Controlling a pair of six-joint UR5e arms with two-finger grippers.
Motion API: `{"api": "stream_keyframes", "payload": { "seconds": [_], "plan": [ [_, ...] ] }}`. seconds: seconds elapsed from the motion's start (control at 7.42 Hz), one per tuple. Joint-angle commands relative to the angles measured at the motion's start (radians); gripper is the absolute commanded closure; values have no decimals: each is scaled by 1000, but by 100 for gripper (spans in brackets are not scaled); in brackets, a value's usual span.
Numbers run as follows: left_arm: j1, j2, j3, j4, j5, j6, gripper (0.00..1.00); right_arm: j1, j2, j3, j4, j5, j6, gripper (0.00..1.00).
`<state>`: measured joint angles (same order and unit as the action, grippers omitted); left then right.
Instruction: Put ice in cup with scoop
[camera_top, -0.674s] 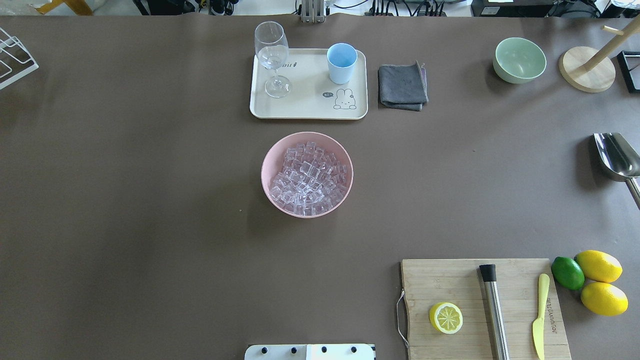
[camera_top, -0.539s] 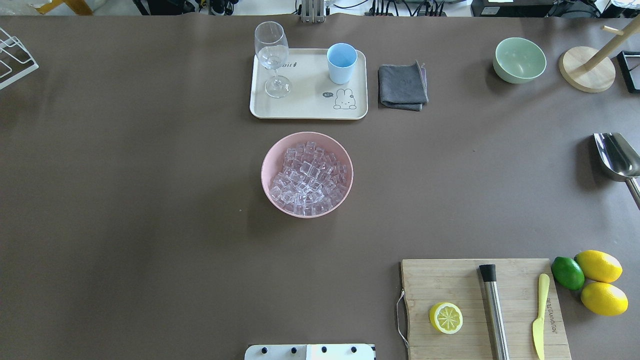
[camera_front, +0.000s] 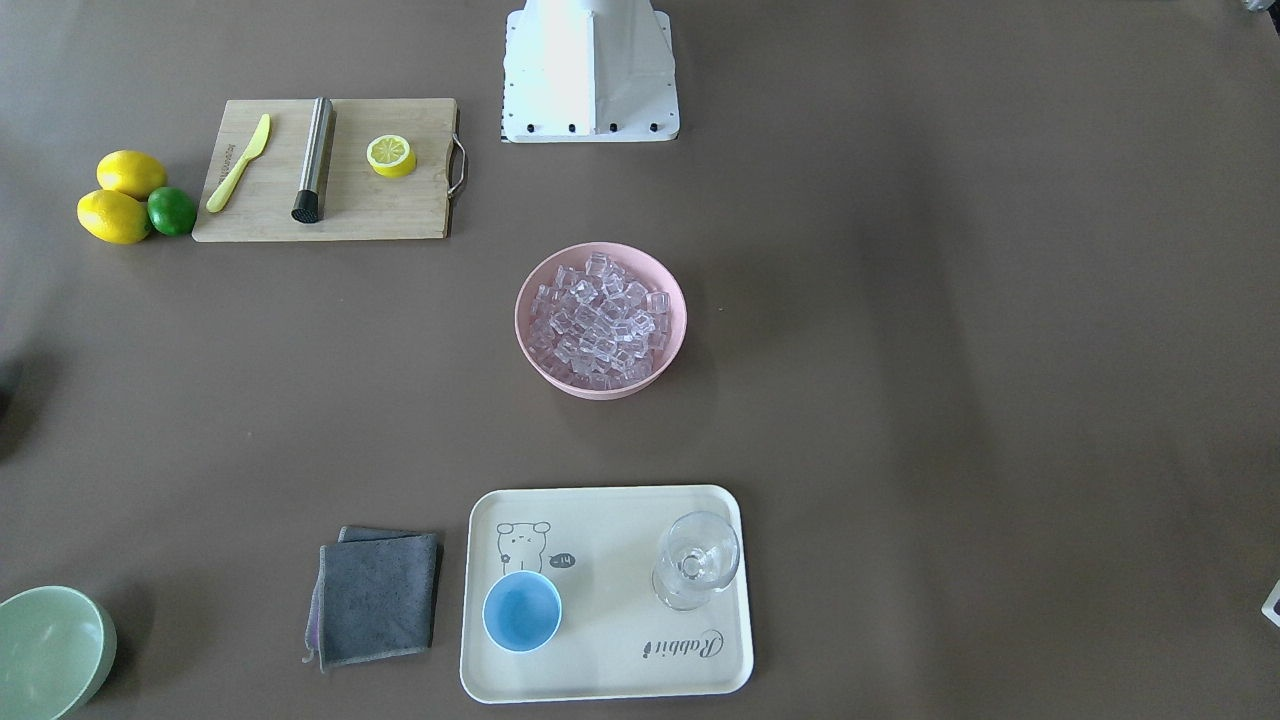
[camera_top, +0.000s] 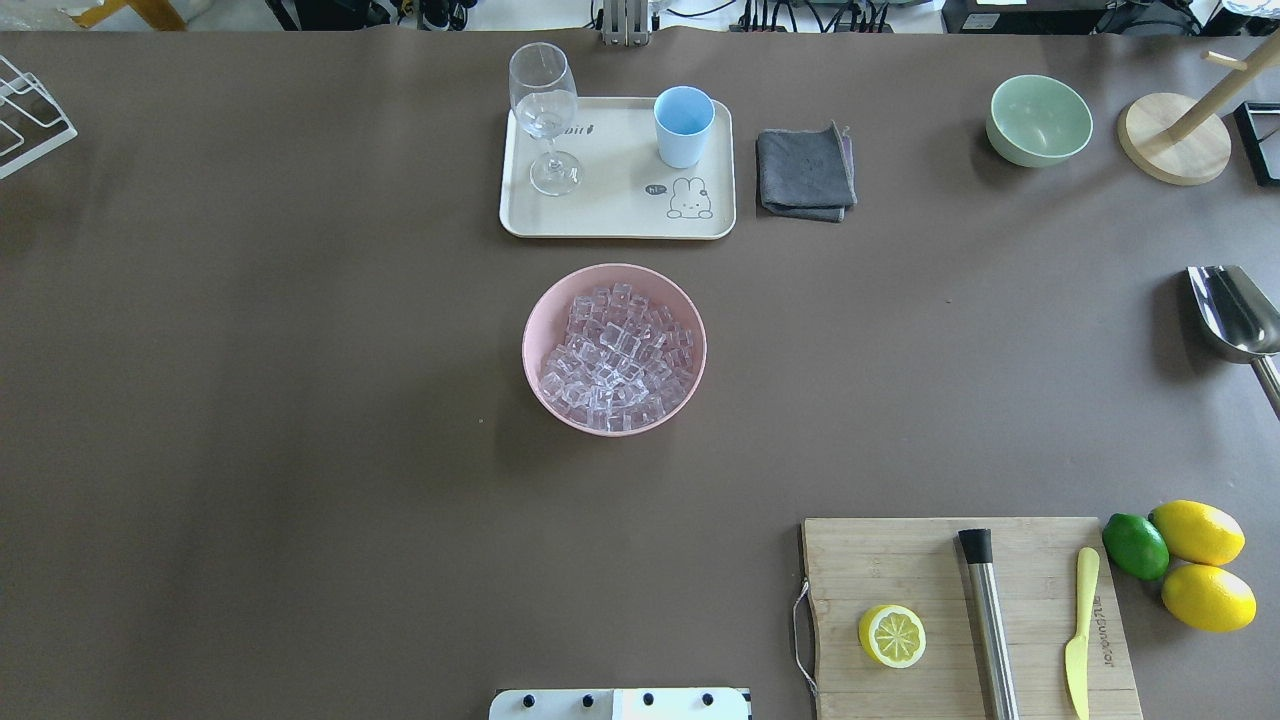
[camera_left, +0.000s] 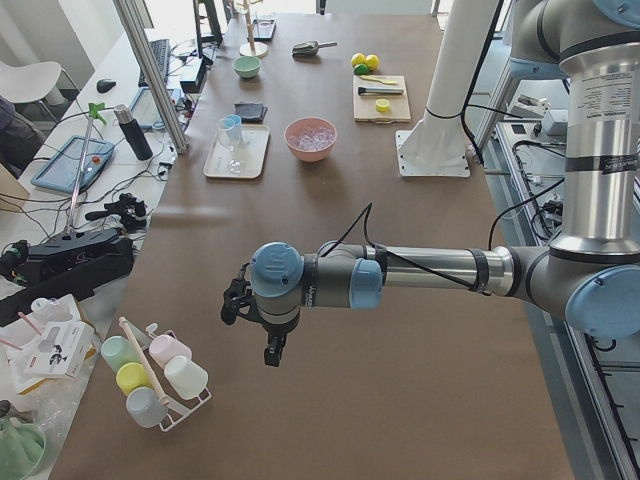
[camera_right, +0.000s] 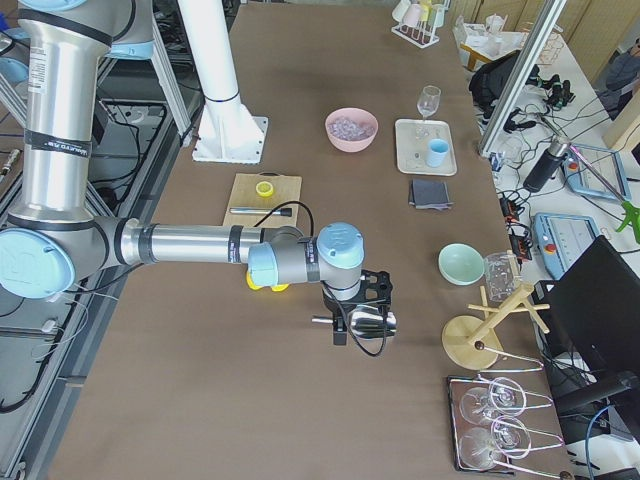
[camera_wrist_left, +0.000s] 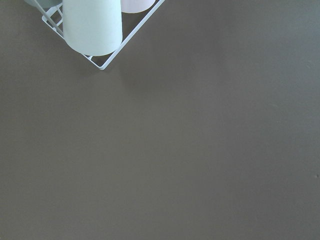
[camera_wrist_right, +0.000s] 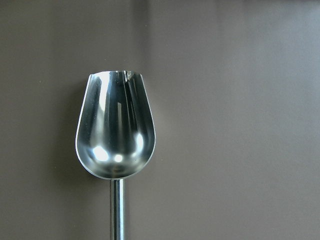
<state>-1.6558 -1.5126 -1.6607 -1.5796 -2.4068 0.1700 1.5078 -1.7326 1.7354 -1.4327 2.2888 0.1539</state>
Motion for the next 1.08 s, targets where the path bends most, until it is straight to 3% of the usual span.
{"api": "stream_keyframes", "payload": {
  "seconds": [0.0, 0.4, 0.94],
  "plan": [
    [5, 6, -2, -2, 0, 0, 1, 0, -1, -2, 3, -5, 4, 0],
    [43, -3, -14, -11, -8, 0, 1, 0, -33, 10, 20, -2, 0, 0],
    [247, -66, -48, -133, -6, 0, 1, -79, -97, -25, 352, -11, 295, 0]
  ]
}}
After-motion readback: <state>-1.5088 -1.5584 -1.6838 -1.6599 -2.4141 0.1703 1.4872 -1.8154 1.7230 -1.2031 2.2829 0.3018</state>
